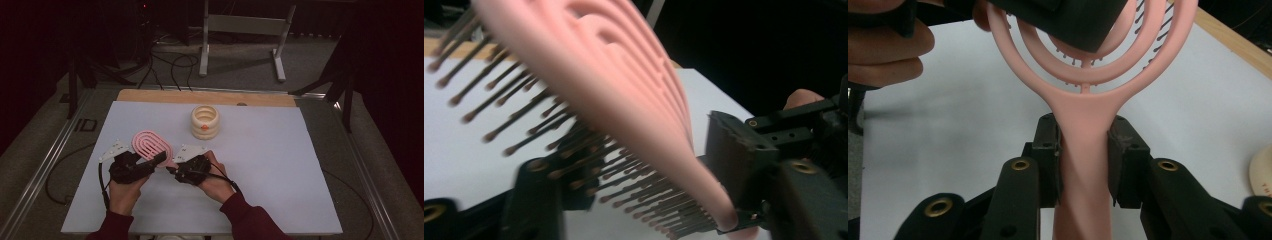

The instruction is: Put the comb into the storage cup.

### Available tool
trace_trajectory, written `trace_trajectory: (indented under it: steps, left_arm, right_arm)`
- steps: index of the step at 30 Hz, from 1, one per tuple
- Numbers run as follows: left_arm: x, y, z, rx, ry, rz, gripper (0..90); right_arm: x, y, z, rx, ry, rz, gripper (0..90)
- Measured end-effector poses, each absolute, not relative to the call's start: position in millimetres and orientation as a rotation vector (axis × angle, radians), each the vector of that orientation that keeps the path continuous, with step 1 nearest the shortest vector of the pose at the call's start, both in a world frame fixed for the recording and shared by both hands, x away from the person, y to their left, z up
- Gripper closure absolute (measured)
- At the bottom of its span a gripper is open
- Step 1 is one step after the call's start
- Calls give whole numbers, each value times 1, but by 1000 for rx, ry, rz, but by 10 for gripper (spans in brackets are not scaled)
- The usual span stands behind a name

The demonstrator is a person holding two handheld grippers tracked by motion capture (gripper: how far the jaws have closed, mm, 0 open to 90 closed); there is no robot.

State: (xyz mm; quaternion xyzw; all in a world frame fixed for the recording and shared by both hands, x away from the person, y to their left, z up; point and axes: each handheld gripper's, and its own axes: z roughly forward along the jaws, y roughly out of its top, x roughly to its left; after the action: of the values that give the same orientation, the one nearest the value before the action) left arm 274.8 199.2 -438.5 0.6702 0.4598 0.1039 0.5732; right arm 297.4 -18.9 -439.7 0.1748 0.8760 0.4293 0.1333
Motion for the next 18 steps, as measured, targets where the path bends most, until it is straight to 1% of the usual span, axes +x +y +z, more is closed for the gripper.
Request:
trace_trajectory:
  steps: [2,7,10,18]
  left_arm:
    - [274,198,-439,1587,1070,250,505]
    - [273,197,-437,1579,1062,237,547]
    - [272,196,-437,1576,1050,229,602]
    - [270,196,-435,1530,1036,190,640]
  right_arm:
    - [297,-17,-440,481,2537,1219,703]
    - [297,-16,-441,478,2539,1213,703]
    - [298,-15,-443,486,2546,1220,704]
    - [300,-15,-443,509,2554,1263,699]
